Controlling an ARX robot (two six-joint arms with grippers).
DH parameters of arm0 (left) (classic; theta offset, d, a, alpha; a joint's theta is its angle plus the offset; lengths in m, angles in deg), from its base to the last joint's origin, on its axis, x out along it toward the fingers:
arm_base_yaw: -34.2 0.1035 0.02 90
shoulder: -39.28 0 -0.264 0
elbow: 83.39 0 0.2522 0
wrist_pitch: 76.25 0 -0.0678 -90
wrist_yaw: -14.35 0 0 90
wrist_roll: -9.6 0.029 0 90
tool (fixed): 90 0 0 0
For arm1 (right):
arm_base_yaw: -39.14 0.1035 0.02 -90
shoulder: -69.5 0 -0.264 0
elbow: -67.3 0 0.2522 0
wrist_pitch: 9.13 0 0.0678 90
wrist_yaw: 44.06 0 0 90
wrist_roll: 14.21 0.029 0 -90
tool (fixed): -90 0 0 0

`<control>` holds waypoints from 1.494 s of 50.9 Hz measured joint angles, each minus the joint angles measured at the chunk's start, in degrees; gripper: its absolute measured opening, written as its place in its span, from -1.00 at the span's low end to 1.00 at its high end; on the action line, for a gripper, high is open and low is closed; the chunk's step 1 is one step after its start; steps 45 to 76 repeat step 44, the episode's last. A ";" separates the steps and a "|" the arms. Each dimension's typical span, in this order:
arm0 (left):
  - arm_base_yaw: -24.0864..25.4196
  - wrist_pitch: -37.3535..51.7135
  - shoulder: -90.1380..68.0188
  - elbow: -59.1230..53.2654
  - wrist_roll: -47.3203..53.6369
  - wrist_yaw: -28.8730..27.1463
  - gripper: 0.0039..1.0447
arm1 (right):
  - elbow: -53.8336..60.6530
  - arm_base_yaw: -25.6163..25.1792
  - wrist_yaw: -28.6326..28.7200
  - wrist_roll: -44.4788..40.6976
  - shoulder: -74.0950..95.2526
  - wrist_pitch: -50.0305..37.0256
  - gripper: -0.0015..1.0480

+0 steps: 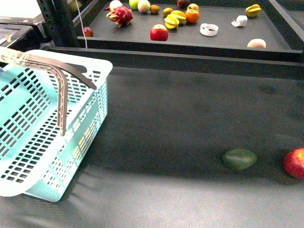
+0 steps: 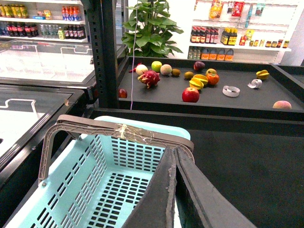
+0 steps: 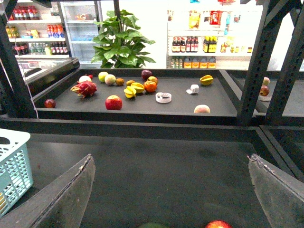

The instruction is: Pick mango with right arm and hold basket with left

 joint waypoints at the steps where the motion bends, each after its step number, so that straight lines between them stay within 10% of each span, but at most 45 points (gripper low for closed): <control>1: 0.00 -0.52 0.55 0.00 0.00 0.00 -0.93 | 0.00 0.00 0.00 0.00 0.00 0.00 0.84; 35: 0.00 -22.84 21.55 0.00 0.15 0.02 -0.93 | 0.00 0.00 0.00 0.00 0.00 0.00 0.84; 76: 0.00 -23.50 23.28 0.00 0.17 0.02 -0.93 | 0.00 0.00 0.00 0.00 0.02 0.00 0.84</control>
